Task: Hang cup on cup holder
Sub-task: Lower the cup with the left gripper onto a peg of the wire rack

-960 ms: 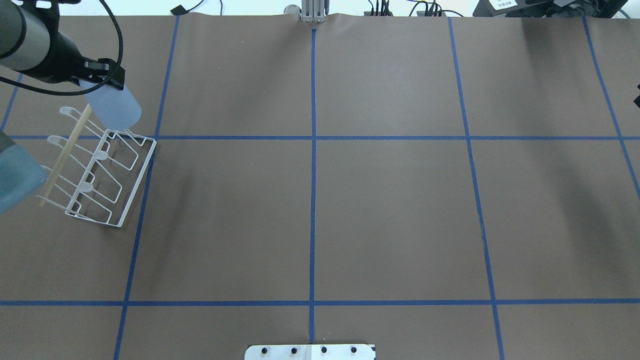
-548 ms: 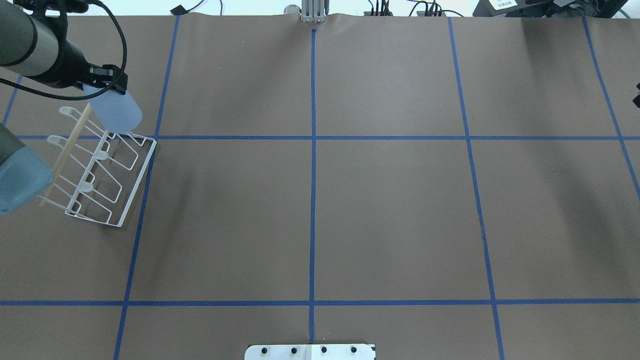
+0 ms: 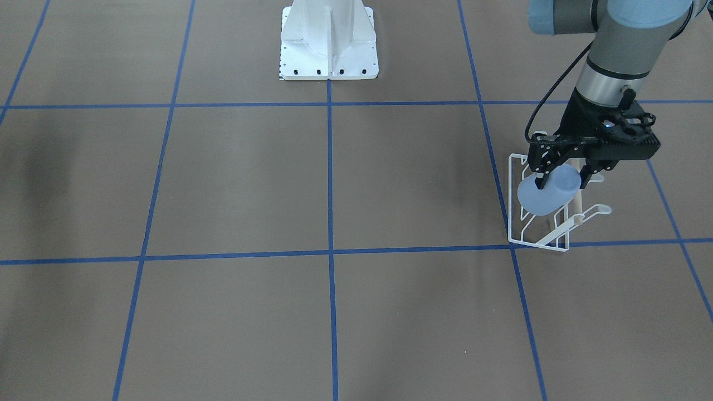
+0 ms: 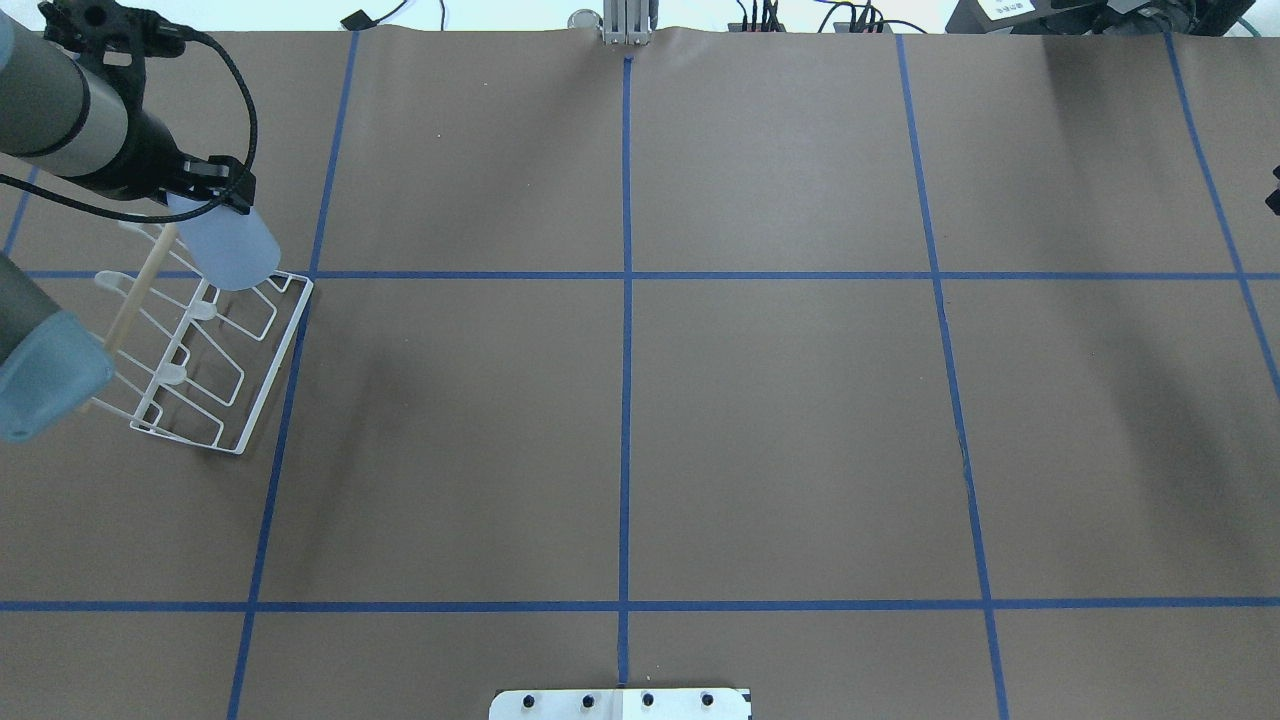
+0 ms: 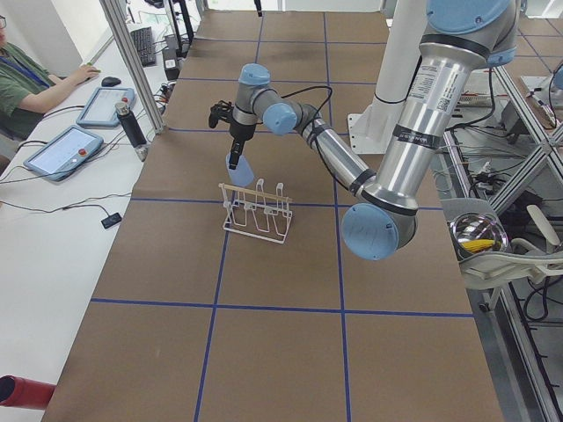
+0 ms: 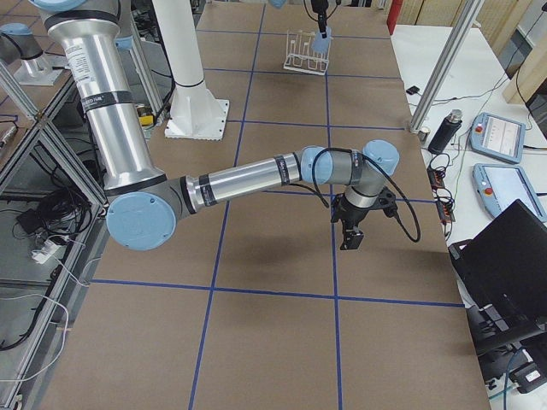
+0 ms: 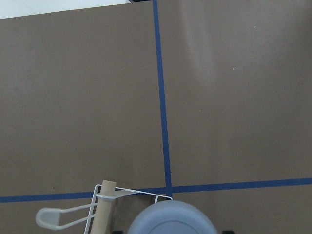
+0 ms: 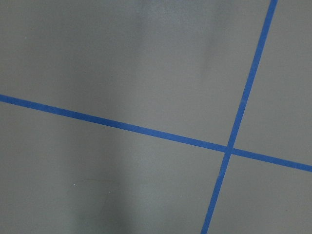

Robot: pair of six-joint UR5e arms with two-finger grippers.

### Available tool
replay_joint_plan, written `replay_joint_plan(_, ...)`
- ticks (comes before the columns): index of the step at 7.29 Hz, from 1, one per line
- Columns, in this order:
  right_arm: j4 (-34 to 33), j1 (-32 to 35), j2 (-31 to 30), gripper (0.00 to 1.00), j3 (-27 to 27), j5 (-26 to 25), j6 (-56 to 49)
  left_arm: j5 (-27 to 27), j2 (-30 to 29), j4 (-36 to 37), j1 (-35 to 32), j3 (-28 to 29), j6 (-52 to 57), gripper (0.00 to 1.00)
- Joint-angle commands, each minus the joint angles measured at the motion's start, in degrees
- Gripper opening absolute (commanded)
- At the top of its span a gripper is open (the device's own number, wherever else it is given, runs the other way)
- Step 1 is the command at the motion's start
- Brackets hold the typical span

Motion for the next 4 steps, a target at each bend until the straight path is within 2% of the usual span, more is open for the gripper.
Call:
replay_joint_plan(1,0.0,0.0,-0.1,1.00,0.0,0.0,0.0,0.1,0.9,-0.1,1.8,0.9,-0.7,0.30)
replay_joint_plan(2,0.5,0.0,-0.5,1.00,0.5,0.1,0.0,0.2,1.1,0.0,1.9,1.0,-1.0,0.98)
replay_joint_plan(4,0.6,-0.1,-0.9,1.00,1.9,-0.1,0.3,0.4,1.3,0.0,1.8,0.2,-0.1,0.99)
